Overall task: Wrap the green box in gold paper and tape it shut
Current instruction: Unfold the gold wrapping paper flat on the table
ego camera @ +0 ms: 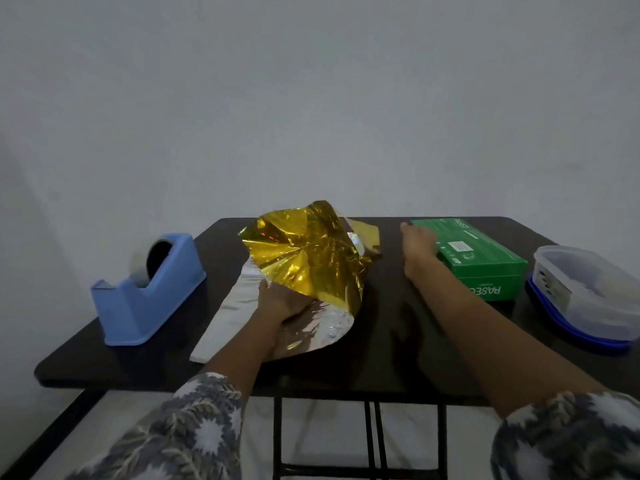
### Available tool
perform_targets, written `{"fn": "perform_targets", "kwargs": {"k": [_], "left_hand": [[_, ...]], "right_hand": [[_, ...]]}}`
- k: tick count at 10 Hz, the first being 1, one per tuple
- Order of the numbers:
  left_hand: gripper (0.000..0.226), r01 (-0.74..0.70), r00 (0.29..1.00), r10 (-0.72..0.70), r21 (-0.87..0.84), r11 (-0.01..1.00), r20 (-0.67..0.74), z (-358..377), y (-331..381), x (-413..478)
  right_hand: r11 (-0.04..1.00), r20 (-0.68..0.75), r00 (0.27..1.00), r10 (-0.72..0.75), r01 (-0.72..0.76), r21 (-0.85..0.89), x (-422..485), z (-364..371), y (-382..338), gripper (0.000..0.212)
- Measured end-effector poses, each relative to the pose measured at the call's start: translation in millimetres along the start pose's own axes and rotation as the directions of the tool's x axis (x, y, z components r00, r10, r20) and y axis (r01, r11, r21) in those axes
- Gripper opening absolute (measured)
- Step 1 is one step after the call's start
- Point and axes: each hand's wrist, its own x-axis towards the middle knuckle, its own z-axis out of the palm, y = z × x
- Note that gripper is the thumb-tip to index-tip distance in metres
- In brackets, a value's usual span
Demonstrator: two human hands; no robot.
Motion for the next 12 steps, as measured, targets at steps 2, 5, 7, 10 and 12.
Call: {"fn": "perform_targets", "kwargs": {"k": [2,5,7,10,12], "left_hand": [[0.075,0.073,0.992,-0.046,-0.252,0.965,0.114,6.9,11.9,0.5],[0.073,-0.035,0.995,0.03,0.059,0.998,0.092,-13.0,6.6,15.8],[0.079,0.063,0.998,-0.062,0.086,0.994,-0.009,-15.4,-9.5,21.1],[0.074,0.346,0.934,-0.336,0.067,0.936,-0.121,-0.2,8.2,10.6],[0.065,0.177,0.984,-0.179,0.051,0.983,0.028,-25.5,8.7,14.7]], "right_hand": [[0.647,0.42,0.559,-0.715,0.756,0.095,-84.7,13.0,-19.5,0.036],[0.049,0.841,0.483,-0.245,0.872,-0.487,-55.1,2.9,29.1,0.053],[0.97,0.1,0.972,-0.212,0.222,-0.101,-42.6,-7.6,38.5,0.026],[0.188,0.541,0.285,-0.791,0.955,-0.229,-94.7,18.1,30.0,0.034],[0.162,0.595,0.765,-0.247,0.638,-0.753,-66.6,25.2,37.5,0.049]]}}
